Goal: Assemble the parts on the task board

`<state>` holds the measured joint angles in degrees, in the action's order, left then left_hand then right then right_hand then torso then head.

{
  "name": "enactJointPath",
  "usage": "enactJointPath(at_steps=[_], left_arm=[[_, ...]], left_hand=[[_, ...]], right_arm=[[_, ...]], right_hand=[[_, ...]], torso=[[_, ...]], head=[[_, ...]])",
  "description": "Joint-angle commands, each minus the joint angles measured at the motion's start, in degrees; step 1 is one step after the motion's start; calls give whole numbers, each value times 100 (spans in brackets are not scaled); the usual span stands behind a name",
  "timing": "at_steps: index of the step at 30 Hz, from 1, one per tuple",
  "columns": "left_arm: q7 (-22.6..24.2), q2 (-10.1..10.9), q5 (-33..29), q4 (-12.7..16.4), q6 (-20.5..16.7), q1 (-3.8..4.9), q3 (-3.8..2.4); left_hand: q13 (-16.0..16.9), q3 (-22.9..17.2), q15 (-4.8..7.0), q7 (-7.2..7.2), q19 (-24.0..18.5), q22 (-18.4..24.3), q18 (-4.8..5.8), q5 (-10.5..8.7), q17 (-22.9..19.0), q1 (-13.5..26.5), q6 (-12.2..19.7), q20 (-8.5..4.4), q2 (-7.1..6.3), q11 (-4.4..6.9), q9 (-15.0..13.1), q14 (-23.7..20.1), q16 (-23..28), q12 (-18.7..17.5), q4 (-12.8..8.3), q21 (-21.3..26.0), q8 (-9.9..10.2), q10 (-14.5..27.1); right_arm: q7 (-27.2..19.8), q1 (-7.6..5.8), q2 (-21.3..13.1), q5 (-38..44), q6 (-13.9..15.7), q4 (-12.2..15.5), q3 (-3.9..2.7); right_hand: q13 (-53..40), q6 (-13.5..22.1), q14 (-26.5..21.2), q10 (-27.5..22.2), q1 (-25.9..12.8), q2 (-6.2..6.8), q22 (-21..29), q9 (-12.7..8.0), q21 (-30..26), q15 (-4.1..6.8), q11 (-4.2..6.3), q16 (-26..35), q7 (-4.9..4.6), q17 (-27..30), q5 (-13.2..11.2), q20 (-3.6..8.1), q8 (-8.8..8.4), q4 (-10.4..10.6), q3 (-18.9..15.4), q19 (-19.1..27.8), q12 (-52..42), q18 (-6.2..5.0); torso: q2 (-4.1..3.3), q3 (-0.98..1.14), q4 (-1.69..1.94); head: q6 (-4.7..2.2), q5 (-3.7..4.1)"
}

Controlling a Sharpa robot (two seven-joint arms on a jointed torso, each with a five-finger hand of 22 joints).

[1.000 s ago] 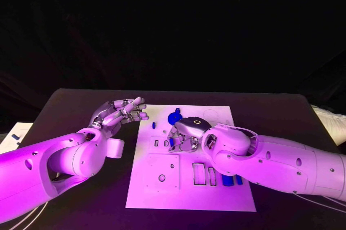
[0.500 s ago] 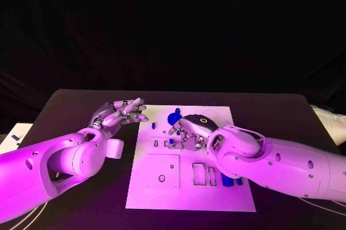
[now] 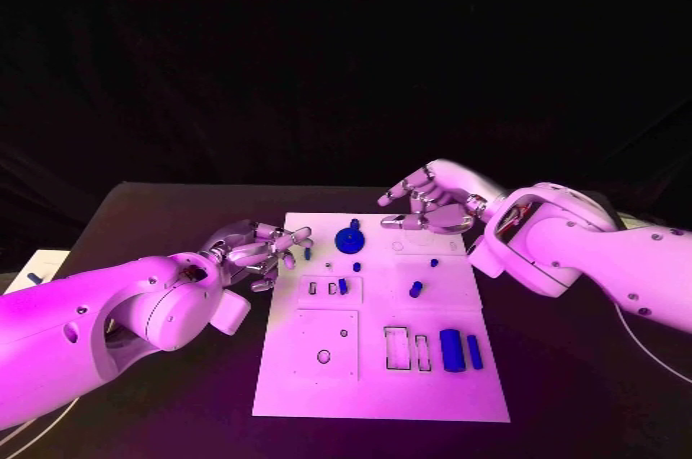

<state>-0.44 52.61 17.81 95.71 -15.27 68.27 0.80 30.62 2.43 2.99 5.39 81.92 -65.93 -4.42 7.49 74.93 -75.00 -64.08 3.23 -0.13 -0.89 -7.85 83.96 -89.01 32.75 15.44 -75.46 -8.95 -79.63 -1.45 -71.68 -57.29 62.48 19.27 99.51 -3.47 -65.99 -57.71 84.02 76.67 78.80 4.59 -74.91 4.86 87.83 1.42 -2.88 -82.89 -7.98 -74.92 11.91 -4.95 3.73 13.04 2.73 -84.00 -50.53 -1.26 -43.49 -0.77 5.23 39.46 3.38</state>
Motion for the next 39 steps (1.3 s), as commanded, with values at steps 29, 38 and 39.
enactJointPath(at_steps=[29, 38, 39], left_arm=[[-4059, -1930, 4200, -1336, 2248, 602, -19], [-4116, -2234, 4211, -1627, 2571, 602, -19], [-4124, -2260, 4211, -1654, 2607, 602, -19]], left_hand=[[3645, 1064, 137, -255, 517, -1828, 310, -409, 1507, 763, 753, -119, 528, 201, -2272, 604, -99, 3678, 123, -1151, -2128, 167], [3704, 1116, 137, -256, 535, -1866, 318, -425, 1507, 768, 783, -118, 506, 201, -2338, 604, -99, 3729, 123, -1170, -2167, 140], [3705, 1116, 137, -257, 535, -1867, 319, -425, 1507, 768, 783, -118, 506, 201, -2339, 604, -99, 3730, 123, -1170, -2167, 139]], right_arm=[[205, -108, -289, -595, 607, -249, 57], [296, -101, -236, -580, 698, -281, 65], [301, -100, -233, -580, 703, -284, 66]], right_hand=[[192, 90, 295, -155, 36, 11, -845, 3, -163, -19, -1, 203, -4, -141, 313, -22, 5, -42, -54, -60, 273, -54], [252, 119, 278, -190, 24, -4, -773, 4, -207, -23, -6, 263, -10, -65, 385, -25, 6, -21, -61, -3, 353, -73], [291, 125, 272, -214, 25, -5, -755, 3, -219, -24, -7, 282, -11, -40, 394, -26, 6, -19, -62, 11, 412, -78]], torso=[[201, 66, -35], [200, 67, -43], [200, 67, -39]], head=[[128, -81], [171, -88], [177, -91]])
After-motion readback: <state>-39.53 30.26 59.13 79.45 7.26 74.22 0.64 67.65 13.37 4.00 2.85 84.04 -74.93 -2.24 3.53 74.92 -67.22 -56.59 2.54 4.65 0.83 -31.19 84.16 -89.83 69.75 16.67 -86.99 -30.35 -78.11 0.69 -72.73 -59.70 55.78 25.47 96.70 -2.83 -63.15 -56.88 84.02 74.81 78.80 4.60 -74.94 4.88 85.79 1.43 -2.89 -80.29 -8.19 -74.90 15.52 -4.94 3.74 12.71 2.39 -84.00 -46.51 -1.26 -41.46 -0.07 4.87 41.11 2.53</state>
